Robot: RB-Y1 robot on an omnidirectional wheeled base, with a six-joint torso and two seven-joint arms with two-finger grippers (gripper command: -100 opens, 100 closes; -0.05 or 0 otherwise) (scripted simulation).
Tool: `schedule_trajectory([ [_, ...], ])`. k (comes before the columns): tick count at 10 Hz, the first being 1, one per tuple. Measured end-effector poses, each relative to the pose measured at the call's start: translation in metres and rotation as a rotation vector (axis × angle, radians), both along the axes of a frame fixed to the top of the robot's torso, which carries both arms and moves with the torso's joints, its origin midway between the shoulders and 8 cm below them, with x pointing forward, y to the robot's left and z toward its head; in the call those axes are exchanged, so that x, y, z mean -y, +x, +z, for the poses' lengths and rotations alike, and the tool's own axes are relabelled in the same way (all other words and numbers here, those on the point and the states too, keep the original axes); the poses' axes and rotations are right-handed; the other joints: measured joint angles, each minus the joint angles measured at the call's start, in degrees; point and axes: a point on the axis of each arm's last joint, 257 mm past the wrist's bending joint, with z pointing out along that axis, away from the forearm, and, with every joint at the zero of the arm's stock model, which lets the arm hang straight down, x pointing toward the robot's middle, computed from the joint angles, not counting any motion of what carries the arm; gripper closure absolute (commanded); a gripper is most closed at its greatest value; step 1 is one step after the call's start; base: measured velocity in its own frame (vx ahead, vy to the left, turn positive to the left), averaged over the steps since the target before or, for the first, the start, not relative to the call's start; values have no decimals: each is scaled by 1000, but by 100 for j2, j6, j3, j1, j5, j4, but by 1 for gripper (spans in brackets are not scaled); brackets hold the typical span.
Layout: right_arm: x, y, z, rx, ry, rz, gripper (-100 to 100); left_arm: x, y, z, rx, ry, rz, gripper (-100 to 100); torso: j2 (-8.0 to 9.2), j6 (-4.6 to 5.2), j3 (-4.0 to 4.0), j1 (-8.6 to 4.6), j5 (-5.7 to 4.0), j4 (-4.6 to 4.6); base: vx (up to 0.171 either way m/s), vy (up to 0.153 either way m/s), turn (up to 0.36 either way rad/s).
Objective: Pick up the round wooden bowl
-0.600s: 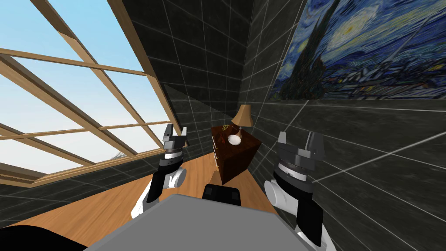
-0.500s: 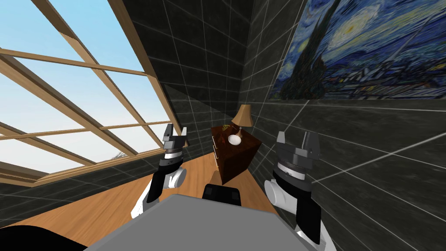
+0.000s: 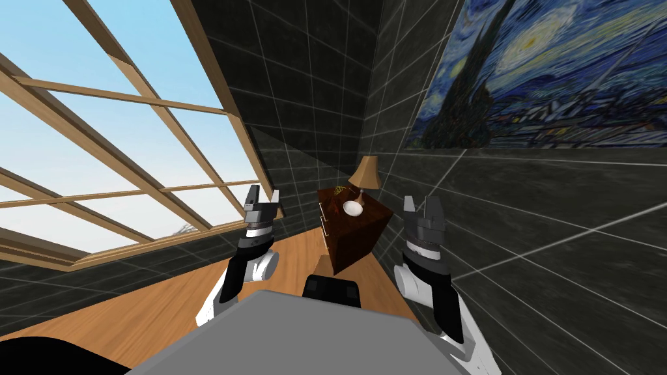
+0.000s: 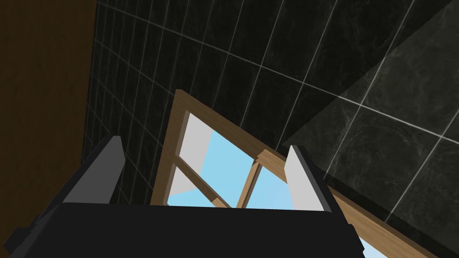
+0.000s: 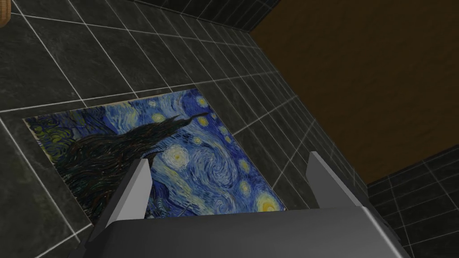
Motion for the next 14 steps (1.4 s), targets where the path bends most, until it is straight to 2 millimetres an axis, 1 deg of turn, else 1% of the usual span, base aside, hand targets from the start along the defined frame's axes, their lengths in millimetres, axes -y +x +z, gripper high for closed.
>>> schedule_trajectory([
  [3, -17, 14, -13, -16, -125, -23, -100, 0, 0, 0, 0, 0, 0, 0, 3, 0, 1, 1, 0, 0, -25, 26, 25],
  [9, -44, 39, -34, -29, -371, -68, -100, 0, 0, 0, 0, 0, 0, 0, 2, 0, 1, 1, 1, 1, -25, 30, 34],
  [12, -56, 52, -51, -35, -507, -95, -100, 0, 0, 0, 0, 0, 0, 0, 0, 2, 1, 2, 1, 0, -17, 26, 28],
  [14, -62, 61, -59, -35, -579, -108, -100, 0, 0, 0, 0, 0, 0, 0, -2, 0, -1, 1, 0, 0, -19, 31, 51],
])
